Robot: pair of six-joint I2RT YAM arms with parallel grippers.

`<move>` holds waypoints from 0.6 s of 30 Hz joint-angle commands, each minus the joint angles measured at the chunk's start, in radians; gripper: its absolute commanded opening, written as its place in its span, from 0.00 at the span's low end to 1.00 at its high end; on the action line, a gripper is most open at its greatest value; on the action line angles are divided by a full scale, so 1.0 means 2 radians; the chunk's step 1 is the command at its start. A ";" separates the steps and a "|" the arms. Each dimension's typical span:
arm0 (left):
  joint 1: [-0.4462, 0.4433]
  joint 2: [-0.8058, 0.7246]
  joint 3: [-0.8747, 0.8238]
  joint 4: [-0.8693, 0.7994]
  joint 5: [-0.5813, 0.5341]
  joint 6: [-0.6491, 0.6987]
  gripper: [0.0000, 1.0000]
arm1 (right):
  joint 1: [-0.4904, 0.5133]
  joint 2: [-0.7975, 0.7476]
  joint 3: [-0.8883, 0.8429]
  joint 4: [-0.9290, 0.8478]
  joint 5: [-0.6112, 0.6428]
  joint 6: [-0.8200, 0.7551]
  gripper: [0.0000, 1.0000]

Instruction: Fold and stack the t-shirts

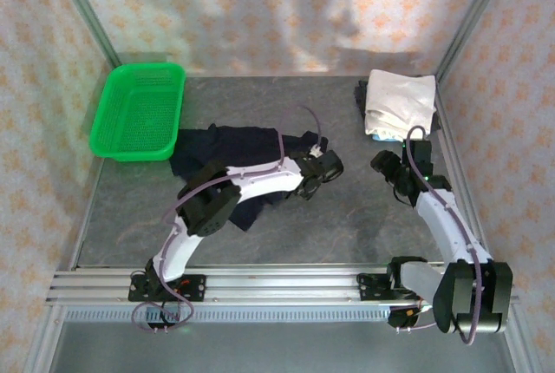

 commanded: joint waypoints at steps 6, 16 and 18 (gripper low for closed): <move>0.038 -0.011 0.033 -0.022 -0.004 0.048 0.05 | -0.001 -0.013 -0.046 0.058 -0.056 0.035 0.74; 0.157 -0.239 0.151 0.039 0.200 0.091 0.00 | 0.032 0.006 0.004 0.107 -0.117 0.050 0.73; 0.176 -0.266 0.136 0.047 0.200 0.102 0.00 | 0.055 0.014 0.025 0.112 -0.112 0.051 0.74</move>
